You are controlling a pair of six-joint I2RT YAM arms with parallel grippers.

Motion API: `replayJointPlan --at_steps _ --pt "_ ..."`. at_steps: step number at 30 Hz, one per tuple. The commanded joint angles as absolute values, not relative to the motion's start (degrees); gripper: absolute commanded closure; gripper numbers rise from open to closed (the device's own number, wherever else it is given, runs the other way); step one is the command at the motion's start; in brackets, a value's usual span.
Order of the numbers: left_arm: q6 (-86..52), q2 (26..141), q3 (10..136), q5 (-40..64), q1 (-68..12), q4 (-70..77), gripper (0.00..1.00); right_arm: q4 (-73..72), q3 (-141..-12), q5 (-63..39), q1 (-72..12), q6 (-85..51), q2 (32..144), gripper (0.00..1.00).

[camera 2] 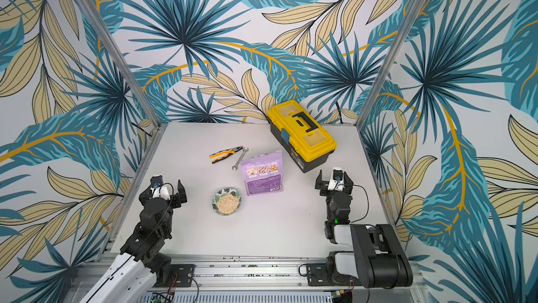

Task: Pour the oats into the breakfast bowl
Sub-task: Reset both arms

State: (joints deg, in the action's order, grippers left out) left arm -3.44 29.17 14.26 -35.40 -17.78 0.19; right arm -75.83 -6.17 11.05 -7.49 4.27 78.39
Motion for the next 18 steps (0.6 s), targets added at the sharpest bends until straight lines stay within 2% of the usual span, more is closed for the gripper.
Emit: replayJointPlan --at_steps 1,3,9,18 --pt "-3.5 30.8 12.9 -35.5 -17.1 4.6 0.0 -88.7 -5.6 6.7 -5.7 3.9 85.4 0.01" --pt "-3.9 33.0 12.3 -34.3 -16.5 7.5 0.0 -93.2 -5.7 5.1 -5.3 4.3 88.8 0.01" --pt "-6.8 45.8 8.6 -28.4 -12.1 24.5 0.0 -76.1 -12.8 -3.8 0.6 -0.8 87.3 0.01" --pt "0.8 68.2 13.0 -22.8 -10.8 45.1 0.0 -77.0 -12.6 -4.3 1.3 -1.1 87.3 0.01"
